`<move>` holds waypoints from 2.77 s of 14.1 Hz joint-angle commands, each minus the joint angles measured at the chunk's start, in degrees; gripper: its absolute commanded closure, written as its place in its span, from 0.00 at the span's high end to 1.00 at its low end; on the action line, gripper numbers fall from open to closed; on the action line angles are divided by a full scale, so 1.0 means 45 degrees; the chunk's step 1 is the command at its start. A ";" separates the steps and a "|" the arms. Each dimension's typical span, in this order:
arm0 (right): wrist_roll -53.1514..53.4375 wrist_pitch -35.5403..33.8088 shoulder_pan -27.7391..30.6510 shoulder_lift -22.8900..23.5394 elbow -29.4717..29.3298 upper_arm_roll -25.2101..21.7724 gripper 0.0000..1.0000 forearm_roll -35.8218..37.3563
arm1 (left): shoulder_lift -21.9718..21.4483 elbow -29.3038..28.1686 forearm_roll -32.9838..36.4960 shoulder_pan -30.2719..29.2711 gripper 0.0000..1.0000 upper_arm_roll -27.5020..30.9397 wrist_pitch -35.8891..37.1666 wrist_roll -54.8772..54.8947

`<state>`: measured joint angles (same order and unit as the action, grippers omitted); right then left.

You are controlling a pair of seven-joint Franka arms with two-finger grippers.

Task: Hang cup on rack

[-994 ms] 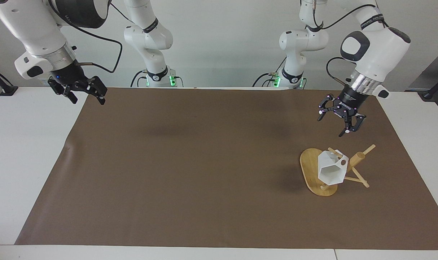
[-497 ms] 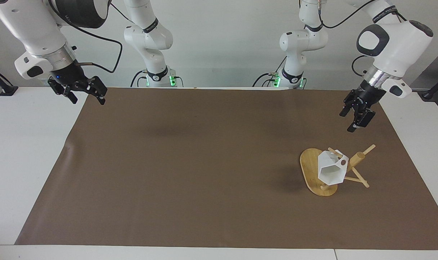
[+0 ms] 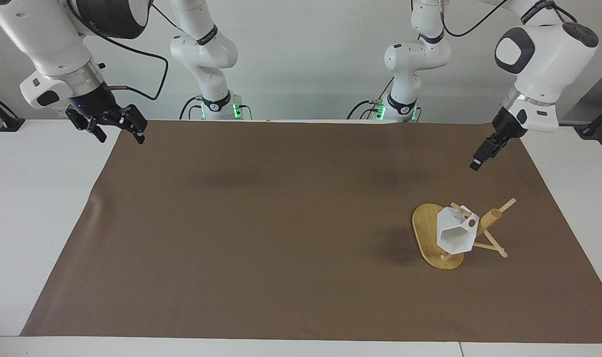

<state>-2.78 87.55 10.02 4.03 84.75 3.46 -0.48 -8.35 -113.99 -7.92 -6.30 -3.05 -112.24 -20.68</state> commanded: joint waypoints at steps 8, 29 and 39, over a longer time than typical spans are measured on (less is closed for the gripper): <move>0.0129 -0.0138 0.0059 -0.0173 0.0152 0.0090 1.00 0.0087 | -0.0040 0.0859 0.1603 -0.0240 1.00 -0.0201 0.1447 0.4673; 0.0110 -0.0197 -0.0097 -0.0192 0.0152 0.0227 1.00 0.0068 | 0.0780 0.4198 0.1505 0.1869 1.00 0.0248 0.4845 0.4576; 0.0109 -0.0119 -0.0078 -0.0173 0.0152 0.0207 1.00 0.0068 | 0.0683 0.3788 0.1681 0.1967 1.00 -0.0025 0.4355 0.4537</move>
<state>-2.78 87.51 9.33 4.03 84.78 4.06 -0.48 -3.88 -95.33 -1.91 1.95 -3.04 -92.38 0.34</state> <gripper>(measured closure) 0.000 0.000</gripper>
